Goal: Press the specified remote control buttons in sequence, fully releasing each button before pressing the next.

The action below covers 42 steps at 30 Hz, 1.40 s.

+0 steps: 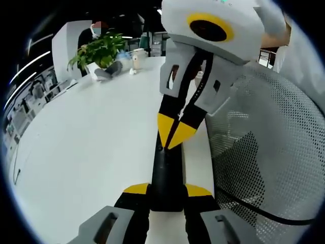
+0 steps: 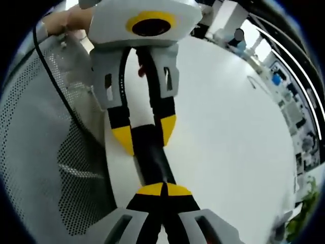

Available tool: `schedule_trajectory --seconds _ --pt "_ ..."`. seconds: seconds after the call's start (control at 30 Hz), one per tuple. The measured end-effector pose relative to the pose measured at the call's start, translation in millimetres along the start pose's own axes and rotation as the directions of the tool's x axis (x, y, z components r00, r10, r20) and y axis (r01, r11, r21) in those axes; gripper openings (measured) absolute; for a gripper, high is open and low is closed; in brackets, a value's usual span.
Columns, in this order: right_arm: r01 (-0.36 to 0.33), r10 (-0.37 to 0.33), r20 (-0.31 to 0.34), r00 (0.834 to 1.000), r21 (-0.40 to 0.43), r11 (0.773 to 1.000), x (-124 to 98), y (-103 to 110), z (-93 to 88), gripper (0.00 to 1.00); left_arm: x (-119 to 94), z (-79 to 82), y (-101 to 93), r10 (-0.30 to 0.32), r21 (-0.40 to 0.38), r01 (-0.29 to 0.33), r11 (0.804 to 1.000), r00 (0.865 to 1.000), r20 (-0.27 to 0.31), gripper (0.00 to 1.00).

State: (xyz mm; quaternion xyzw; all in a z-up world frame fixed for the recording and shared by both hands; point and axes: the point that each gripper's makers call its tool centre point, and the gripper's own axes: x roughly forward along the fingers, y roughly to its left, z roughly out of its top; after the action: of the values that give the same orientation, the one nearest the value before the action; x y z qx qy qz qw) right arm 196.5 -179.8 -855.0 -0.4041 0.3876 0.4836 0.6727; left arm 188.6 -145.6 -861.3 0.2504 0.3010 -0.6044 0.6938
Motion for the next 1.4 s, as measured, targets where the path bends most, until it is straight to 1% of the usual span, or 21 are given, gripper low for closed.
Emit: schedule_trajectory --seconds 0.13,0.2,0.3,0.33,0.4,0.47,0.53,0.57,0.6,0.63,0.7,0.73,0.8,0.93,1.07,1.17,1.2,1.27,1.4 --pt "-0.025 0.025 -0.015 1.000 0.009 1.000 0 0 1.1 0.00 0 0.2 0.3 0.001 -0.001 -0.001 1.000 1.000 -0.001 0.24" --pt "-0.036 0.037 -0.016 0.999 0.026 0.999 1 -1 0.8 0.00 0 0.1 0.4 0.002 -0.002 -0.002 1.000 1.000 0.000 0.24" --pt "-0.051 0.050 0.018 0.999 0.069 0.996 0 0 0.2 0.00 0 -0.5 0.3 0.001 -0.001 -0.001 1.000 1.000 -0.001 0.24" --pt "-0.051 0.050 0.027 0.998 0.066 0.997 0 0 -0.2 0.00 0 -0.6 0.3 0.001 -0.001 -0.001 1.000 1.000 -0.001 0.24" --pt "-0.062 0.056 0.057 0.997 0.113 0.992 -1 1 0.7 0.00 0 -0.9 0.1 0.001 -0.001 -0.001 1.000 1.000 0.000 0.24" --pt "-0.079 0.069 0.066 0.995 0.150 0.986 -1 0 1.3 0.00 0 -1.2 0.2 0.002 -0.002 -0.002 1.000 1.000 0.001 0.24" --pt "-0.075 0.066 0.069 0.995 0.148 0.986 0 -2 2.2 0.00 0 -1.3 0.3 0.002 -0.002 -0.002 1.000 1.000 0.002 0.24" --pt "-0.043 0.036 0.065 0.997 0.118 0.992 2 -7 2.1 0.00 0 -1.2 0.2 0.002 -0.003 -0.002 1.000 1.000 0.002 0.24" --pt "-0.051 0.046 0.052 0.998 0.112 0.992 4 -6 1.4 0.00 0 -1.1 0.2 0.002 -0.004 -0.002 1.000 1.000 0.003 0.24" --pt "-0.059 0.053 0.056 0.997 0.119 0.991 3 -7 4.1 0.00 0 -1.0 0.1 0.002 -0.004 -0.002 1.000 1.000 0.003 0.24" --pt "-0.091 0.087 0.039 0.995 0.120 0.989 3 -7 3.6 0.00 0 -1.0 0.1 0.002 -0.003 -0.001 1.000 1.000 0.004 0.24" --pt "-0.112 0.108 0.034 0.994 0.128 0.985 3 -6 3.3 0.00 0 -1.1 0.0 0.001 -0.003 -0.001 1.000 1.000 0.003 0.24" --pt "-0.133 0.129 0.034 0.991 0.148 0.980 3 -7 3.0 0.00 0 -1.1 -0.1 0.001 -0.002 -0.001 1.000 1.000 0.003 0.24" --pt "-0.150 0.147 0.031 0.989 0.157 0.976 4 -7 2.8 0.00 -1 -1.0 -0.3 0.001 -0.004 -0.001 1.000 1.000 0.006 0.24" --pt "-0.172 0.171 0.021 0.985 0.183 0.968 4 -8 2.9 0.00 -1 -1.2 0.0 0.001 -0.004 -0.001 1.000 1.000 0.006 0.24" --pt "-0.211 0.217 0.000 0.976 0.239 0.948 5 -8 2.4 0.00 0 -1.0 0.0 0.001 -0.003 -0.001 1.000 1.000 0.004 0.24" --pt "-0.219 0.227 -0.005 0.974 0.242 0.945 5 -9 2.6 0.00 0 -1.0 0.0 0.002 -0.003 -0.002 1.000 1.000 0.004 0.24" --pt "-0.236 0.250 -0.018 0.968 0.271 0.933 6 -9 2.6 0.00 0 -0.9 0.0 0.002 -0.003 -0.002 1.000 1.000 0.005 0.24" --pt "-0.246 0.266 -0.026 0.964 0.296 0.923 7 -10 3.1 0.00 0 -0.9 0.1 0.002 -0.003 -0.002 1.000 1.000 0.005 0.24"
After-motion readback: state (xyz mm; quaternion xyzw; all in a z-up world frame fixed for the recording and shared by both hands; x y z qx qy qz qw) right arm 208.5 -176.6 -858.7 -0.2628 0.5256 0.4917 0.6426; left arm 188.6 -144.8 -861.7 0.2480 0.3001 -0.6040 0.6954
